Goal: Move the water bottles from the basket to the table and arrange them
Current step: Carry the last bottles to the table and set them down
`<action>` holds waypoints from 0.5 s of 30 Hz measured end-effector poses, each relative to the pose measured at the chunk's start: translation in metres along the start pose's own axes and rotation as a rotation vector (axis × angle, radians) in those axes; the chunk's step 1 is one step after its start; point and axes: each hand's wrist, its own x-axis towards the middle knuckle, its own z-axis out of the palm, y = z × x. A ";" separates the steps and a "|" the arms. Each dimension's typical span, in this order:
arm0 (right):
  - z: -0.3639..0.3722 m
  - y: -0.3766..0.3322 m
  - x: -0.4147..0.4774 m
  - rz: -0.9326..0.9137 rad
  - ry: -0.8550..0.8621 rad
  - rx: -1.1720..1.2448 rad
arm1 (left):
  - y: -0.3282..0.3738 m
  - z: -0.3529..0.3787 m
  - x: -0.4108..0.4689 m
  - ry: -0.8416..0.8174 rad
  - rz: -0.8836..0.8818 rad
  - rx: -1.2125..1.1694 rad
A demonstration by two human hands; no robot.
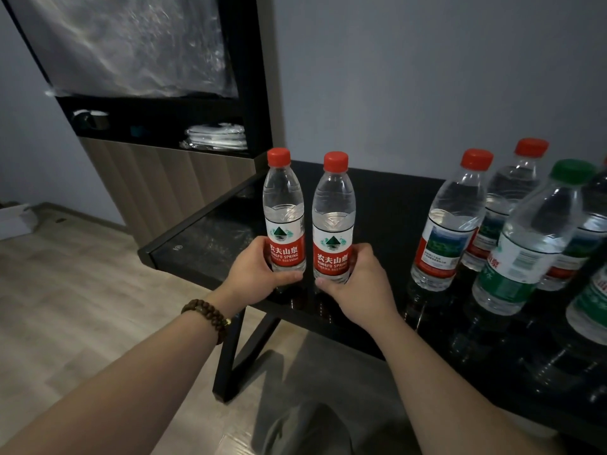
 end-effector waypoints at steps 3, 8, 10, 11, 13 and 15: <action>0.003 -0.001 0.001 0.000 0.046 -0.039 | -0.002 0.001 -0.002 0.026 0.022 0.002; 0.007 -0.002 0.000 0.004 0.087 -0.095 | -0.007 -0.002 -0.001 0.001 0.032 -0.054; 0.008 -0.001 0.000 -0.001 0.090 -0.106 | -0.009 -0.001 0.000 0.016 0.039 -0.046; 0.010 -0.002 0.000 -0.006 0.090 -0.117 | -0.010 0.000 0.001 0.021 0.045 -0.038; 0.013 -0.005 0.001 -0.019 0.099 -0.145 | -0.009 0.003 0.005 0.029 0.063 -0.017; 0.017 -0.009 0.003 -0.014 0.121 -0.159 | -0.009 0.008 0.011 0.045 0.072 -0.009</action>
